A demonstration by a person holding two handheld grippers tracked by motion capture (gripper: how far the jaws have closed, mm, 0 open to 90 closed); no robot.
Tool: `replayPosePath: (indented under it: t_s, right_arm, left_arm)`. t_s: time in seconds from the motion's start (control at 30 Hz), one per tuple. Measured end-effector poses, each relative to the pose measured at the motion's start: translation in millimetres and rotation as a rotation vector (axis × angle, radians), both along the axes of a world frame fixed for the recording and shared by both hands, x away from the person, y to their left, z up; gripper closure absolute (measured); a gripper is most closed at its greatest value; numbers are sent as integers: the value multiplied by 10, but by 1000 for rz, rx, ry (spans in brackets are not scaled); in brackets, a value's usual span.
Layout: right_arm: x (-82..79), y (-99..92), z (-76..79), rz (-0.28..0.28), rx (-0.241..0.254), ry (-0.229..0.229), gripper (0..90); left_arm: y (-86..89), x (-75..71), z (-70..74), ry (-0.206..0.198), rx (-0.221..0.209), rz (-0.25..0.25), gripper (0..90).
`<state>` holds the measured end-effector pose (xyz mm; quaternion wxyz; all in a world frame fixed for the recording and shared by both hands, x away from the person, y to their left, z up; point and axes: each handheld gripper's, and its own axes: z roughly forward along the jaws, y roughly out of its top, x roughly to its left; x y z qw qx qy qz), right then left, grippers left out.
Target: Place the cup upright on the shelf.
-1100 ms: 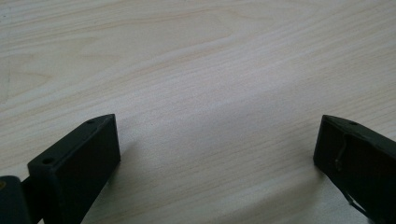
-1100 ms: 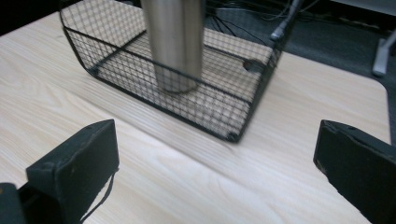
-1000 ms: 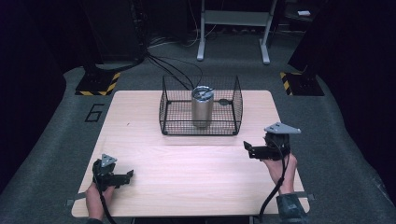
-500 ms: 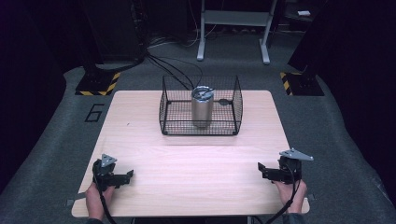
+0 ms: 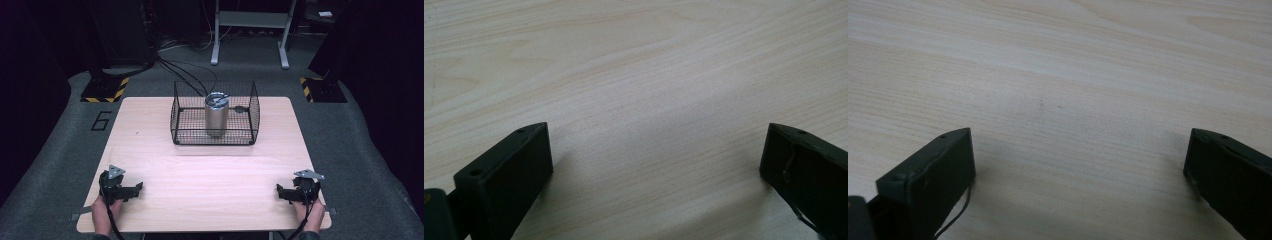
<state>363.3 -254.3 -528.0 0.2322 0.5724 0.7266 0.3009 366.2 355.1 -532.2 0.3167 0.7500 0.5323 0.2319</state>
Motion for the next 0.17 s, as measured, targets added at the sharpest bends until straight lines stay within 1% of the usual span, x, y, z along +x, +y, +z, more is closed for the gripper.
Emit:
replayPosePath:
  t_s: [0.03,0.07,0.1,0.13,0.17]
  right_arm:
    - [7,-2,-6,16,1,-5,0]
    - [11,12,-13,10,6,-13,0]
    - [4,-1,-22,21,-1,-20,0]
    - [3,1,-28,16,2,-30,0]
    - [0,-2,-25,20,2,-26,0]
  left_arm:
    - [0,0,0,0,1,0,4]
    - [0,0,0,0,0,0,4]
    - [0,0,0,0,0,0,4]
    - [-1,0,-1,0,-1,1,5]
    - [2,-1,3,5,-1,-2,4]
